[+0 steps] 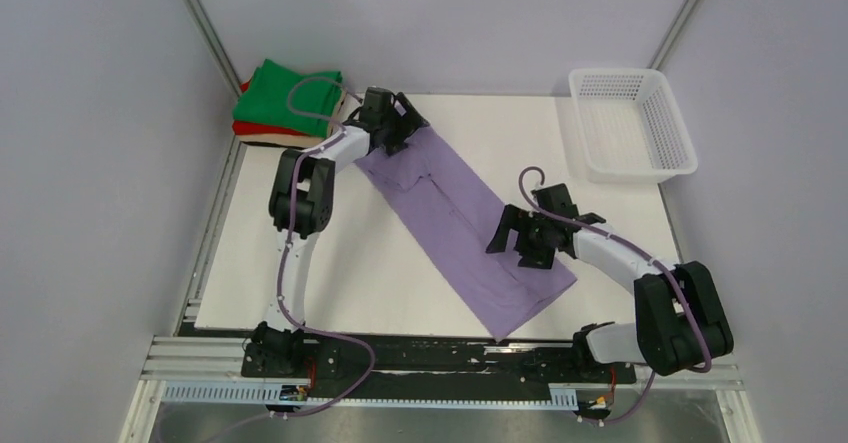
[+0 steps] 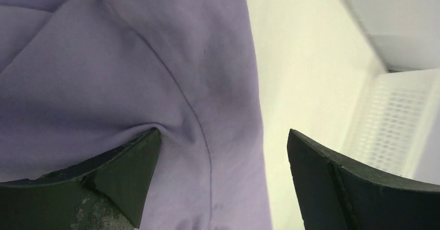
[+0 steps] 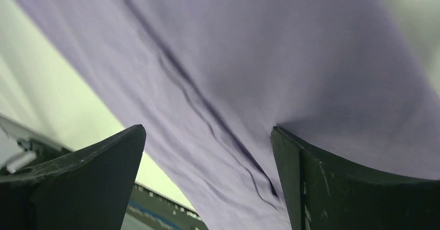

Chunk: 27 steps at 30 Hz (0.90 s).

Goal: Fold and stack the t-shirts
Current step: Rotate the tshirt 90 degrees

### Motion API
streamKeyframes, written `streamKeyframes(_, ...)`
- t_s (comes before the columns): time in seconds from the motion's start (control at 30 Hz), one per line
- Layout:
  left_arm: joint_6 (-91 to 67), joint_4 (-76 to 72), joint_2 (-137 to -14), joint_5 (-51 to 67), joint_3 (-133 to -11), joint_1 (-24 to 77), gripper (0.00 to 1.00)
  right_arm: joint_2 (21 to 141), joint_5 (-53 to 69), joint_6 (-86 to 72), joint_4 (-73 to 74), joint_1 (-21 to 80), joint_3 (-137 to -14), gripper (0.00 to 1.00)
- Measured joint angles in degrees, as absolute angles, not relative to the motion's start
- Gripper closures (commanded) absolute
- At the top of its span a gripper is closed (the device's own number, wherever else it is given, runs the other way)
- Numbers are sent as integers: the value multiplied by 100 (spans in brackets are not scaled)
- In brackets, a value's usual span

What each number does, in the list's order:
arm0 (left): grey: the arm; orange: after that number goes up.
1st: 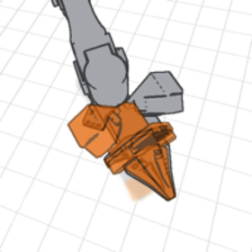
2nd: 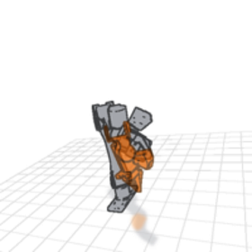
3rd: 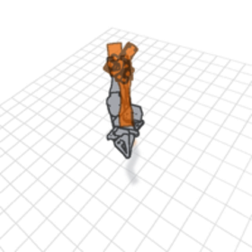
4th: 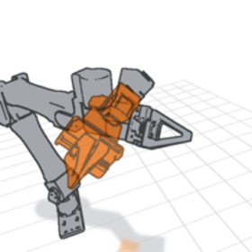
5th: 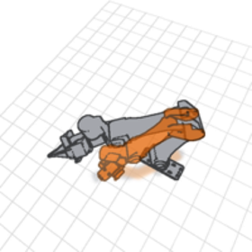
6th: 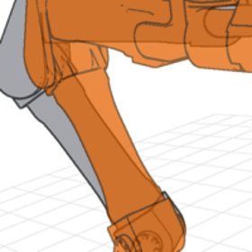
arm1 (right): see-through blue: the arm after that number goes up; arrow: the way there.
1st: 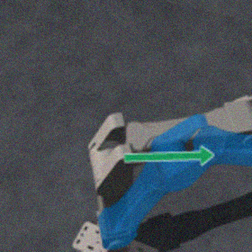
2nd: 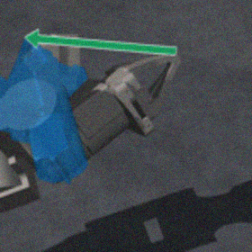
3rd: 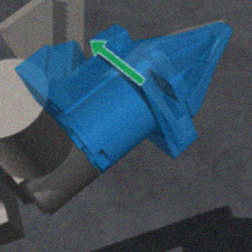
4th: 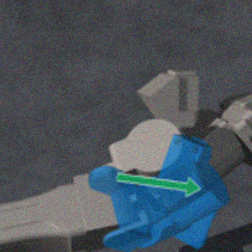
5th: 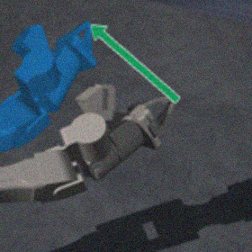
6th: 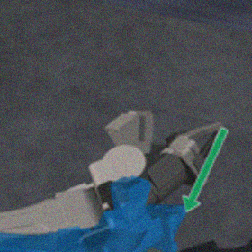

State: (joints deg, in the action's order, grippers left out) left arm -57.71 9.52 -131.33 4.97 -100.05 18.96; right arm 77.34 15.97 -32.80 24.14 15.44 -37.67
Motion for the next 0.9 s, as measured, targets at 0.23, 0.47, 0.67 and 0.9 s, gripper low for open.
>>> streamKeyframes(0.23,-6305,-51,-15644,1890,-13319,2097,0,7701,2381,-2995,2418,2930,-3701,0)
streamKeyframes(0.47,-7048,-1450,-16741,2126,-14462,2464,0,8217,2480,-2941,2248,3514,-4005,0)
streamKeyframes(0.67,-7054,-1772,-16993,2314,-14781,2510,0,8484,2379,-2974,2060,3649,-4294,0)
streamKeyframes(0.9,-6281,-1122,-16488,2792,-14414,2504,0,8219,454,-3380,3000,3693,-4744,0)
